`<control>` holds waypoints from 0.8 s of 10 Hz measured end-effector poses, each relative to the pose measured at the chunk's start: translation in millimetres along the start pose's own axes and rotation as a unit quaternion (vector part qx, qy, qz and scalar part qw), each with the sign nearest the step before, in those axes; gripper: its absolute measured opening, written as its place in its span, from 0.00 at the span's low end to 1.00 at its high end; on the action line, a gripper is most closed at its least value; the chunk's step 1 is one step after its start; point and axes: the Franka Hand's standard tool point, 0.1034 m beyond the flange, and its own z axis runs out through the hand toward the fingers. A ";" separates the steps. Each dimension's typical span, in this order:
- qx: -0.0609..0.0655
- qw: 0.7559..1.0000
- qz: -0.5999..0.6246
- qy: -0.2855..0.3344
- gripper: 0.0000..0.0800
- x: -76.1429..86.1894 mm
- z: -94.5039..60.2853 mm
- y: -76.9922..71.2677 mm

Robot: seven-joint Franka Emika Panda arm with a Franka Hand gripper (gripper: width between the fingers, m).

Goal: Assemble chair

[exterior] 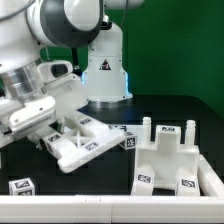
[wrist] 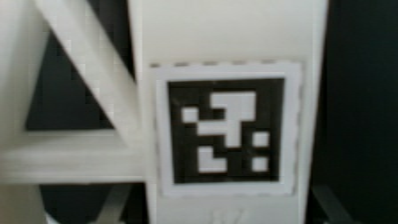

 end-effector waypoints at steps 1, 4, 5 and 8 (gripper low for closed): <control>-0.005 1.000 -0.020 -0.011 0.35 -7.0 -10.2 4.5; -0.003 1.000 -0.022 -0.012 0.36 -7.0 -10.1 5.1; -0.006 0.997 -0.074 -0.010 0.36 -7.2 -10.4 6.1; -0.048 0.963 -0.263 0.011 0.36 -40.4 -43.6 22.7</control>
Offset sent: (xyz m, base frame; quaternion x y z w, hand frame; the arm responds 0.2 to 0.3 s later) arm 0.0000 0.0000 0.0000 0.0000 0.0000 0.0000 1.0000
